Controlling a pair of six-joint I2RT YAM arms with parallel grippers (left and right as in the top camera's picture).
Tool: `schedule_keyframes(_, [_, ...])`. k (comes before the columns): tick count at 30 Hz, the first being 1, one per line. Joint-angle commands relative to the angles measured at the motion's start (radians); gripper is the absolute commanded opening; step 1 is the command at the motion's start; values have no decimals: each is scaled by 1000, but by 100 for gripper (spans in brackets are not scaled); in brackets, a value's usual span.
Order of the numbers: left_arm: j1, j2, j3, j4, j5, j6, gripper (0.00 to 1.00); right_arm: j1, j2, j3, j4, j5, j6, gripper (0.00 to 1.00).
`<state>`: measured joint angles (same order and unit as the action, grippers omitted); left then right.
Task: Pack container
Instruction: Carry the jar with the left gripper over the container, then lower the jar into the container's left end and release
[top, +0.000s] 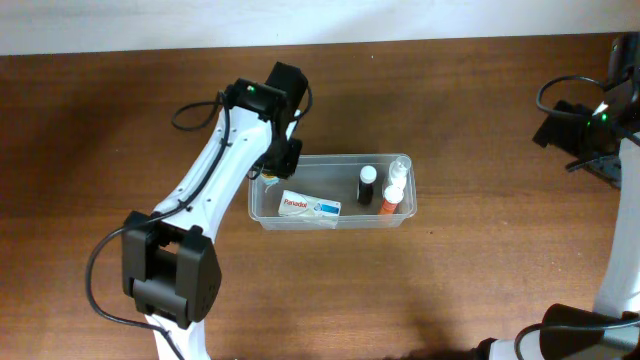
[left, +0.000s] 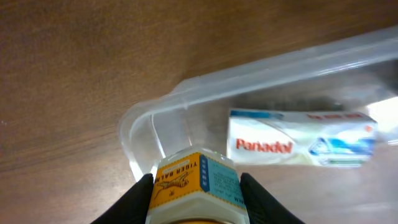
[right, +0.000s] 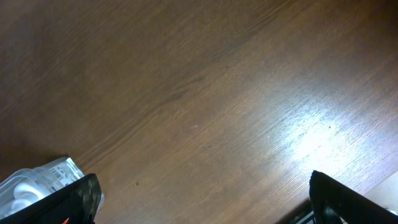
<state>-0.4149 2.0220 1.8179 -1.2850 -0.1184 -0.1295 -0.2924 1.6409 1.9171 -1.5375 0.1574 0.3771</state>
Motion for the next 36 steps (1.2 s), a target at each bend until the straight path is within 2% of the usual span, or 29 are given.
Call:
schedule_keyframes(1, [3, 12, -71, 48, -36, -24, 41, -3, -11, 15, 1, 15, -2, 98])
schedule_keyframes(24, [3, 13, -299, 309, -37, -24, 41, -3, -11, 15, 1, 15, -2, 99])
schedule_keyframes(36, [-2, 16, -312, 323, -36, -24, 42, -3, -11, 15, 1, 15, -2, 98])
